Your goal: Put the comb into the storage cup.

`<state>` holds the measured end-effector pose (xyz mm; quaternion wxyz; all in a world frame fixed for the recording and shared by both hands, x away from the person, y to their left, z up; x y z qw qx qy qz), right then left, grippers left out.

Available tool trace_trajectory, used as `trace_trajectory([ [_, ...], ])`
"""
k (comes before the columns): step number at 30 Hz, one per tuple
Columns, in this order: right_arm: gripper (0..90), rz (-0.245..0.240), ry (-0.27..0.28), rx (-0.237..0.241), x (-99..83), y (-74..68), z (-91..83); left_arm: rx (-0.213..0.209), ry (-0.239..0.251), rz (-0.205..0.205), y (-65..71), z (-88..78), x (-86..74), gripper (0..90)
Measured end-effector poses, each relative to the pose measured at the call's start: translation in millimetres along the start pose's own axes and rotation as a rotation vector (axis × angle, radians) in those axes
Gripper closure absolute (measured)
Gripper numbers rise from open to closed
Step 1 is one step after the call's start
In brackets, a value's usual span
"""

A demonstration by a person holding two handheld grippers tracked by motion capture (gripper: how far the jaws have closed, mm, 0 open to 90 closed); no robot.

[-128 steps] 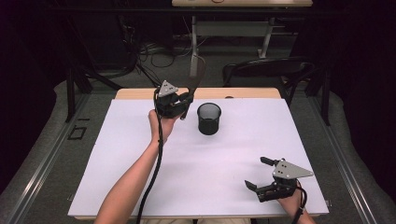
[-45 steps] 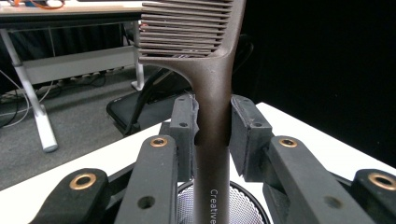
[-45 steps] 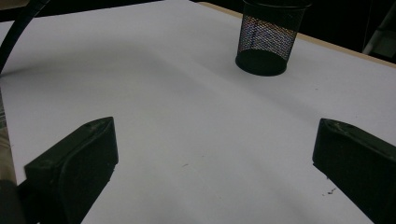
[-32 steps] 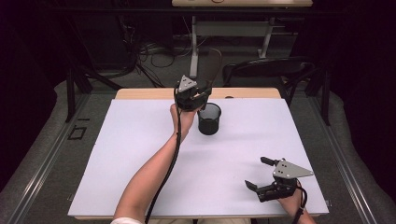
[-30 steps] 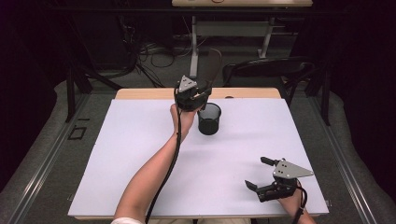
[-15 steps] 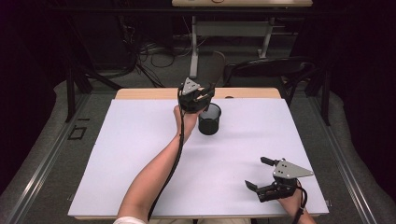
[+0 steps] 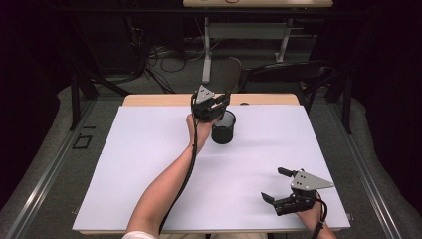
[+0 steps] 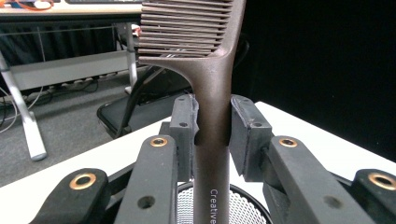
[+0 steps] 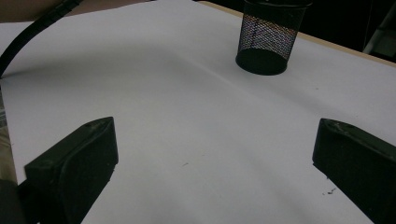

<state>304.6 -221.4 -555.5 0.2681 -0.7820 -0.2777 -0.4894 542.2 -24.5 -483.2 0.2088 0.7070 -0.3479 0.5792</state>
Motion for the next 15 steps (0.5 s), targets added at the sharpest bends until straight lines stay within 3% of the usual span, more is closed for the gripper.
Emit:
trace_trajectory([
  [15,0.0,-0.001,0.0,0.0,0.0,0.3,0.0,-0.003,-0.007,-0.001,3.1,4.7,-9.7,72.4],
])
Point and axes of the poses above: each handheld gripper's, and its own axes: z roughly forward along the jaws, x roughly out of its top, y roughly to its right, the point moved 7 cm from there along z, roughly forward along the jaws, and after that the axes turned 11 degrees about z, right-handed, at the moved point
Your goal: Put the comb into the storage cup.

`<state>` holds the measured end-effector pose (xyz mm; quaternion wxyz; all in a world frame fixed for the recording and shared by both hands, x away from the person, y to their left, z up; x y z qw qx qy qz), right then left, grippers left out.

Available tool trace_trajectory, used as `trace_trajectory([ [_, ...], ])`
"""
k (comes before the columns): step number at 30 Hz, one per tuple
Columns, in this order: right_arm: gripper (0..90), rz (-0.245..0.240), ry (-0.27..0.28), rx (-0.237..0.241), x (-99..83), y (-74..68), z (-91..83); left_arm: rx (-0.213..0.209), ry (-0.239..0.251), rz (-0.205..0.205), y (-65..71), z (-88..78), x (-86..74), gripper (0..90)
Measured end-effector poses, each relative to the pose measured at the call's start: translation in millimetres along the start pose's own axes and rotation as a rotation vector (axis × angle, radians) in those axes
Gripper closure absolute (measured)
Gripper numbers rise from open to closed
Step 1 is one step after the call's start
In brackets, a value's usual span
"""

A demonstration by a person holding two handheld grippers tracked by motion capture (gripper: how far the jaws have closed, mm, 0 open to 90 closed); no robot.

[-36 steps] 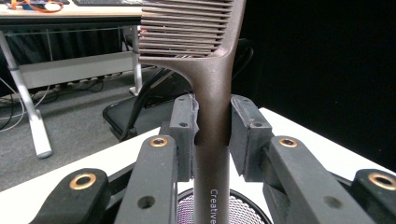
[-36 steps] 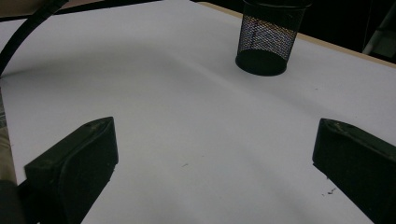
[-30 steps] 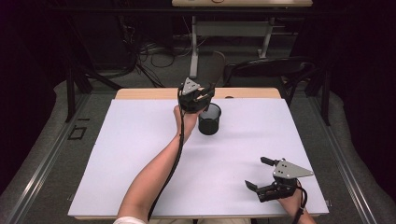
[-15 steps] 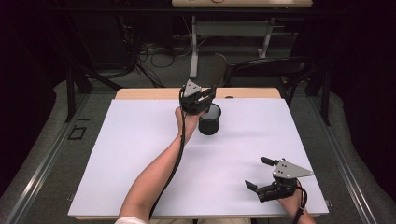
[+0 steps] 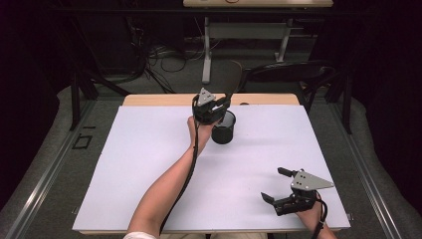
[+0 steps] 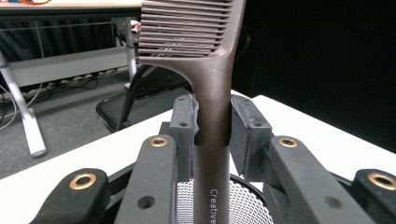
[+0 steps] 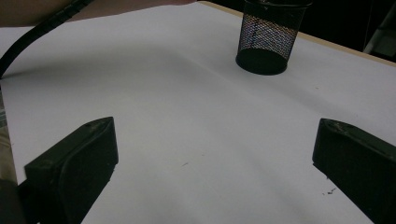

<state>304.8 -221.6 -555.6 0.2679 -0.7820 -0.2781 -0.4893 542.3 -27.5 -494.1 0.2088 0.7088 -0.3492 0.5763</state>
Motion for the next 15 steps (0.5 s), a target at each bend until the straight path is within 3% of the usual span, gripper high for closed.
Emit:
trace_trajectory([
  [15,0.0,0.002,-0.001,0.002,0.0,-0.5,0.0,-0.003,-0.005,0.003,1.1,2.1,-4.3,72.4],
])
Point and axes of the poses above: each handheld gripper's, and its own axes: z roughly forward along the jaws, x roughly out of its top, y roughly to its right, the point moved 7 cm from there along z, roughly forward along the jaws, and after that the axes turned 11 degrees about z, right-handed, at the moved point
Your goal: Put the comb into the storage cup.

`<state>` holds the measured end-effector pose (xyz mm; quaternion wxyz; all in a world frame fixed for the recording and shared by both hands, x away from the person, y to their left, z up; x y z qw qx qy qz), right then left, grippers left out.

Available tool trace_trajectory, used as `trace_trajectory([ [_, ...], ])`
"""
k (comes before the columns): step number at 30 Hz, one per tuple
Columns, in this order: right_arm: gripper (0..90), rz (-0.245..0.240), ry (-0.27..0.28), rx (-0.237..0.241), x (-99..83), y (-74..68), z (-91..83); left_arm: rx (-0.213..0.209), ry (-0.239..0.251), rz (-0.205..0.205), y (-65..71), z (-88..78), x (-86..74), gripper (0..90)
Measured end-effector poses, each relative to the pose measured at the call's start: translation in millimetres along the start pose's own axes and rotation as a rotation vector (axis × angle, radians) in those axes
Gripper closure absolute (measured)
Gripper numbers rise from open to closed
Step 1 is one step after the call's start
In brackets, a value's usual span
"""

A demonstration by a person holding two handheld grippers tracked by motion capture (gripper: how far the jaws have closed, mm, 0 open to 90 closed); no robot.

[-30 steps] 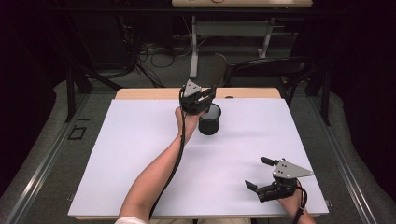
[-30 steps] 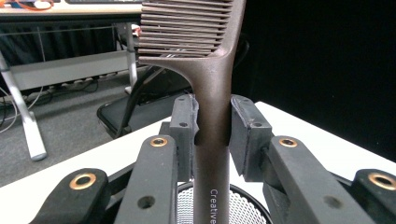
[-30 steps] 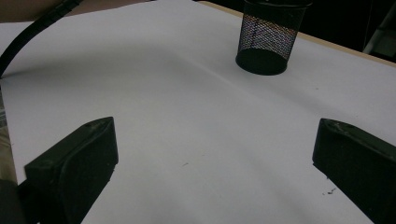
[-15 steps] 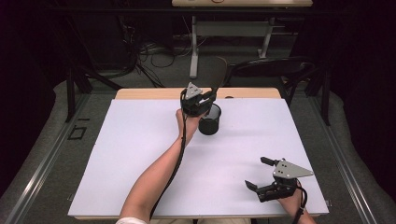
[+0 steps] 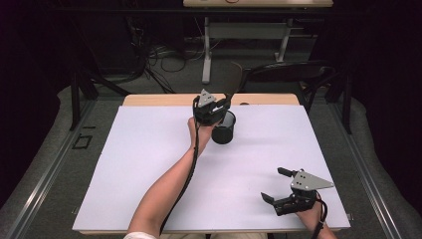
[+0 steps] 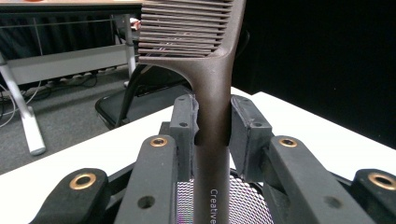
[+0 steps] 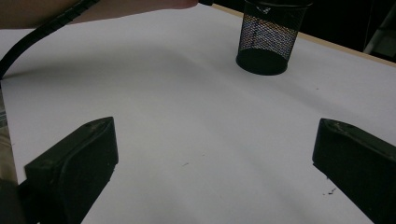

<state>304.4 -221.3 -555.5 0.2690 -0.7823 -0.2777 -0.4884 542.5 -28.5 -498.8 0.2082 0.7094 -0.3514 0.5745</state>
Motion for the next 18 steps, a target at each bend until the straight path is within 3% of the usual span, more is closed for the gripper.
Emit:
trace_trajectory([
  [18,0.0,-0.001,0.001,0.0,0.2,0.1,0.1,0.0,-0.016,0.004,1.9,1.0,-9.4,72.4],
])
Point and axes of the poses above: each handheld gripper's, and its own axes: z roughly forward along the jaws, x roughly out of its top, y roughly to its right, the point moved 7 cm from there along z, roughly forward along the jaws, and after that the axes turned 11 degrees about z, right-handed, at the moved point
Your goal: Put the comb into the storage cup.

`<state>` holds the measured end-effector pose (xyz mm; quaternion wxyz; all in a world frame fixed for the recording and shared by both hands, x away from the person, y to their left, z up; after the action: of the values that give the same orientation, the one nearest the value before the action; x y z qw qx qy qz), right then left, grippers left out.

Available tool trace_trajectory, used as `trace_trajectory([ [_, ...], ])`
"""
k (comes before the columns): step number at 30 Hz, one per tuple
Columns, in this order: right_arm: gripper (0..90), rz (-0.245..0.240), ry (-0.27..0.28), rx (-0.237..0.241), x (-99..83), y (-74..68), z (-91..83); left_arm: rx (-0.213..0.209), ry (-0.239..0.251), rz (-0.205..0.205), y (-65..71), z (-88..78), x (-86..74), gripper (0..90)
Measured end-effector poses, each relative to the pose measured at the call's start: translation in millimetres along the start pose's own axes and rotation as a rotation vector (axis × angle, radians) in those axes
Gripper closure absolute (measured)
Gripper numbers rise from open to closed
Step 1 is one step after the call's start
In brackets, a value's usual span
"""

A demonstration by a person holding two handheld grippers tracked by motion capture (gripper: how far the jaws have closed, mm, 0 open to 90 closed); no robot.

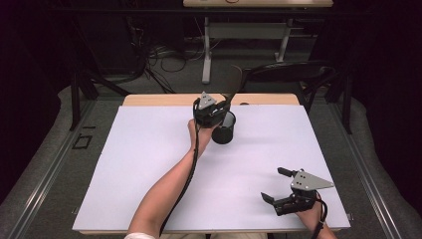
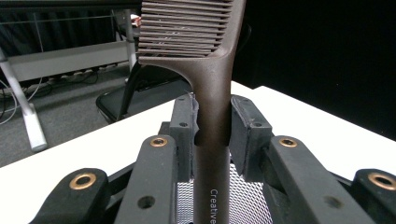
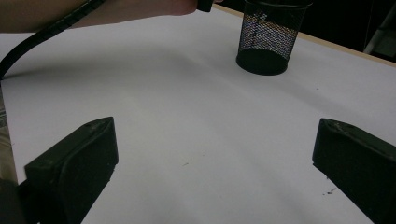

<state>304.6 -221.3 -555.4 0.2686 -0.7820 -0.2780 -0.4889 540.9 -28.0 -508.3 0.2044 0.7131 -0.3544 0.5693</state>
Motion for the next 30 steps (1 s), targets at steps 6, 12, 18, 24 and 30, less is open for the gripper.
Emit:
trace_trajectory([
  [6,0.0,0.0,-0.002,0.001,-0.1,0.2,-0.4,0.002,-0.004,-0.001,0.3,0.6,-3.4,72.4],
  [12,0.0,-0.003,-0.001,-0.001,0.2,0.3,-0.6,0.004,-0.01,0.003,0.8,0.4,-5.1,72.4],
  [18,0.0,-0.004,0.0,-0.001,0.2,0.4,-0.7,0.004,-0.017,0.002,0.8,0.1,-8.3,72.4],
  [24,0.0,-0.003,0.0,-0.001,0.2,0.4,-0.6,0.001,-0.021,0.009,1.3,-0.7,-10.1,72.3],
  [30,0.0,-0.003,-0.001,-0.001,0.2,0.3,-0.6,0.002,-0.027,0.011,1.3,-0.9,-12.7,72.3],
])
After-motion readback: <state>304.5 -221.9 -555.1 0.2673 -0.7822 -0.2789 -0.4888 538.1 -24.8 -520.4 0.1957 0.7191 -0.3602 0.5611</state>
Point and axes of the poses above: each handheld gripper's, and its own axes: z roughly forward along the jaws, x roughly out of its top, y roughly to its right, the point moved 7 cm from there along z, roughly forward along the jaws, and after that the axes turned 11 degrees about z, right-handed, at the moved point
